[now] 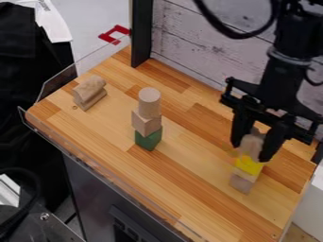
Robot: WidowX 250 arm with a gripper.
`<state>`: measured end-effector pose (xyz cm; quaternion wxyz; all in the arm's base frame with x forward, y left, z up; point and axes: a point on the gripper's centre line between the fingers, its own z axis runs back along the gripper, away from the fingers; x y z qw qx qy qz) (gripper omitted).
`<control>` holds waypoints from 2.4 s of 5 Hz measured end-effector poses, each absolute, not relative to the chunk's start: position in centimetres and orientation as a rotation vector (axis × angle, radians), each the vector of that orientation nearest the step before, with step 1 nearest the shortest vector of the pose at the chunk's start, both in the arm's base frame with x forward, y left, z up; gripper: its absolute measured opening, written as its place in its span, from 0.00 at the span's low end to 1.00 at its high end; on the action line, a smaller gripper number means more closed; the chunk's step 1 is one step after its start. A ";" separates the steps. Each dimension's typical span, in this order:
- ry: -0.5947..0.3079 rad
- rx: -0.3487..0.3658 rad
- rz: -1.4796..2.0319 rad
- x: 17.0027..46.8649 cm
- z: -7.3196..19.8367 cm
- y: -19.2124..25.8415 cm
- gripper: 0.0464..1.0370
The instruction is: Put the plus on top of the yellow cube
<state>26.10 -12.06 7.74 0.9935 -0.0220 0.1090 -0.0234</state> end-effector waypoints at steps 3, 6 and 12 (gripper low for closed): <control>0.244 -0.032 -0.058 27.9 6.3 -12.4 0.41; 0.262 -0.056 -0.042 28.2 5.6 -12.0 0.41; 0.207 -0.104 0.021 28.1 8.0 -10.3 0.96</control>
